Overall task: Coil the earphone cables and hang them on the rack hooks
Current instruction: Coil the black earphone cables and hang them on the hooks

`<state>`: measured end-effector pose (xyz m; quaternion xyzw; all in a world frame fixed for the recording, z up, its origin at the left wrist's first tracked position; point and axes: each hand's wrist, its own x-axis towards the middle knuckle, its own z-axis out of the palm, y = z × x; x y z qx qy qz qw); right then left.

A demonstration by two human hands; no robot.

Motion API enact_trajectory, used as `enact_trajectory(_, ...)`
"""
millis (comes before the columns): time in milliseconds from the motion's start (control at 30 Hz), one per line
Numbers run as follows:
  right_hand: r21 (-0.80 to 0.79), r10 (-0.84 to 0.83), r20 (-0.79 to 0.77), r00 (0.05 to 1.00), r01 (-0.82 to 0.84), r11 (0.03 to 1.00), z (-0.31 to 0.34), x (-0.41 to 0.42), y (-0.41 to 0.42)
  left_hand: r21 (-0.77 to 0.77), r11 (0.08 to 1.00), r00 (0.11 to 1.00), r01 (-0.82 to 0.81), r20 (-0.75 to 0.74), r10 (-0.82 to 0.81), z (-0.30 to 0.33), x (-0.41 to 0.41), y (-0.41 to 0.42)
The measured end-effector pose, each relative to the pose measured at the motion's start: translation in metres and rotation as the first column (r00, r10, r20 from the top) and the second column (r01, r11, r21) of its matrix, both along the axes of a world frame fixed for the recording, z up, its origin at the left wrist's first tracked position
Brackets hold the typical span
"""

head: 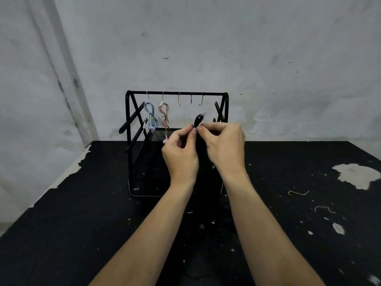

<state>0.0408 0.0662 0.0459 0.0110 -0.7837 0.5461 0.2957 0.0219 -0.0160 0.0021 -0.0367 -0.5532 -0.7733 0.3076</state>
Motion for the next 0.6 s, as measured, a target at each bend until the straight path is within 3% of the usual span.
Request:
enact_trajectory(100,-0.002,-0.003,-0.006,1.0,0.003,1.0,0.0,0.002,-0.007,-0.014,1.0,1.0,-0.02,0.016,0.02,-0.002,-0.002,0.0)
enact_trajectory(267,0.039,0.075,0.002,0.997,-0.075,0.996,-0.001,0.003,-0.014,0.091,0.996,0.999,0.015,0.027,-0.018,0.004,0.002,0.001)
enact_trajectory(600,0.13,0.061,-0.005,0.998,-0.06,0.99,-0.006,-0.005,-0.009,-0.009,0.999,0.999,0.032,-0.037,-0.032,-0.003,0.004,-0.001)
